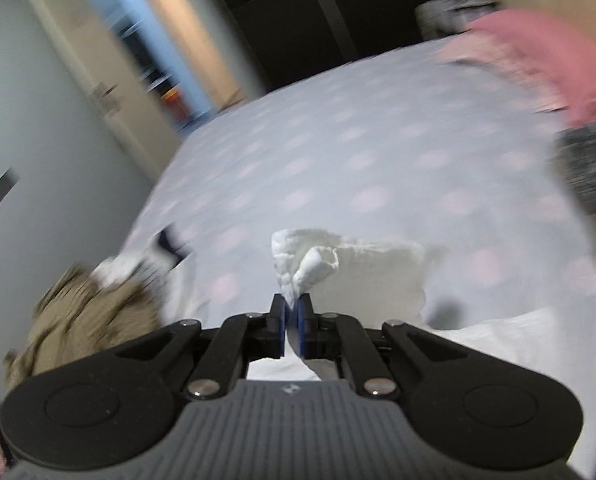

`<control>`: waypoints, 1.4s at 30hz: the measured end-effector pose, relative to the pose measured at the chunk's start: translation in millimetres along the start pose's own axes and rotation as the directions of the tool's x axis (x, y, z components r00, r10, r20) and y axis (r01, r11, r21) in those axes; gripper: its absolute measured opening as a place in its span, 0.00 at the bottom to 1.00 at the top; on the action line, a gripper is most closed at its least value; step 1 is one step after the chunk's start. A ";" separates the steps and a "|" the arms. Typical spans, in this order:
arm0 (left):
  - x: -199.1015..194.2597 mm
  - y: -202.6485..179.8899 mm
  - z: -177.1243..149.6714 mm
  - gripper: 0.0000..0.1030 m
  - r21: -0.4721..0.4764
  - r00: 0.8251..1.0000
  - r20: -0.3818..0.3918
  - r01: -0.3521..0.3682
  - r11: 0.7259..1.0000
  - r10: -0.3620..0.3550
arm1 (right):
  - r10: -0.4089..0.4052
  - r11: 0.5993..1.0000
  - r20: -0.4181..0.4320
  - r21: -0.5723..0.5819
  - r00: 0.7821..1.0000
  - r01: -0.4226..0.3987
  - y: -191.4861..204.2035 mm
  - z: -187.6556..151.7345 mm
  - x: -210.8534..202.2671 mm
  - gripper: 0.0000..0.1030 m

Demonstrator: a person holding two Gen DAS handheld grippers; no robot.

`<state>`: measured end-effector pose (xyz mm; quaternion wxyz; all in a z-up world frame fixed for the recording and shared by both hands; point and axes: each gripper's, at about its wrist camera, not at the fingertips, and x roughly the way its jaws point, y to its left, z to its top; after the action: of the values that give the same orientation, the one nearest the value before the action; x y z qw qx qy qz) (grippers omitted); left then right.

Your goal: Fold clothes

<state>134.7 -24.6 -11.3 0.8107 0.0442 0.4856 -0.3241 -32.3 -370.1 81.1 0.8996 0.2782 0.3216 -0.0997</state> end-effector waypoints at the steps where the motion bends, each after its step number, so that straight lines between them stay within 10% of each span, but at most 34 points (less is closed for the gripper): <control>1: 0.2 3.7 -1.5 0.19 -0.009 1.000 -0.002 0.001 1.000 -0.001 | 0.028 0.999 -0.029 -0.022 0.999 -0.028 14.2 -11.3 12.4 0.06; 13: 7.3 36.1 -23.5 0.19 -0.097 0.999 -0.034 0.037 0.995 -0.041 | 0.068 0.952 -0.347 -0.258 0.935 -0.164 110.0 -165.2 112.4 0.07; 25: 30.1 5.9 -2.4 0.50 -0.067 0.996 -0.023 0.084 0.994 -0.086 | 0.045 0.891 -0.347 -0.411 0.937 -0.194 82.2 -178.3 82.2 0.42; 35: 81.7 -20.1 11.1 0.53 0.014 0.996 -0.080 0.041 0.999 -0.039 | -0.140 0.924 -0.232 -0.379 0.963 0.043 -37.4 -146.5 37.4 0.45; 42: 100.9 -27.9 4.7 0.13 0.006 0.976 -0.215 0.044 0.999 -0.042 | -0.193 0.973 -0.169 -0.158 0.966 0.167 -111.4 -133.0 25.4 0.49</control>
<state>154.6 -97.1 -84.4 0.7460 0.0730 0.5694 -0.3375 -122.2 -386.9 -68.5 0.8709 0.1907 0.4332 -0.1321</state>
